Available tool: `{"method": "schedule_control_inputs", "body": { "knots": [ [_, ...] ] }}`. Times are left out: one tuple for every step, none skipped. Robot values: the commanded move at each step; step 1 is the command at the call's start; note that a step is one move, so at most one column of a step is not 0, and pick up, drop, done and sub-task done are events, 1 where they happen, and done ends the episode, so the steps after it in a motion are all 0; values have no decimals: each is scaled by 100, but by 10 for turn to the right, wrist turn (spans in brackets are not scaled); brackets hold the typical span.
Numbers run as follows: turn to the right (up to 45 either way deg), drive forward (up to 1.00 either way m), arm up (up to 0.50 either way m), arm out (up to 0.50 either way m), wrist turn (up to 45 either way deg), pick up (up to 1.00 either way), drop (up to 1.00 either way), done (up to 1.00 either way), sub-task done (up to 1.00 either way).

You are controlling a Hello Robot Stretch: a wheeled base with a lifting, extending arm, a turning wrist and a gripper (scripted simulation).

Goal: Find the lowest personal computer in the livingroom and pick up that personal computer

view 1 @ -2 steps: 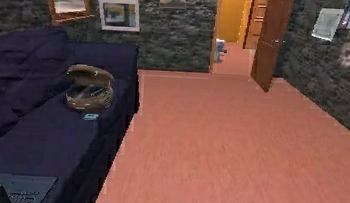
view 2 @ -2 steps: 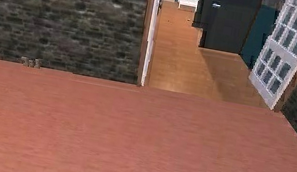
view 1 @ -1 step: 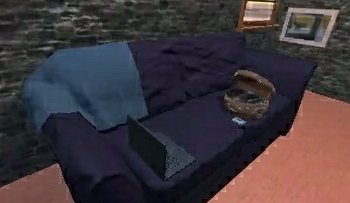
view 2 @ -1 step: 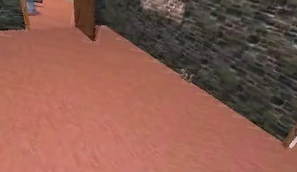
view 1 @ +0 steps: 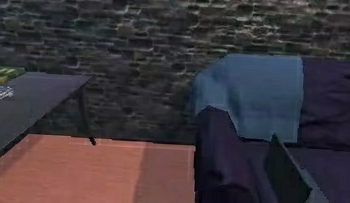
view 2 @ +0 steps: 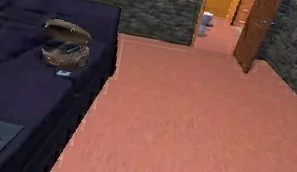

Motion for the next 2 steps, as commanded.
{"method": "schedule_control_inputs", "body": {
  "knots": [
    [-420,0,0,0,0,0,0,0,0],
    [0,0,50,0,0,0,0,0,0]
  ]
}}
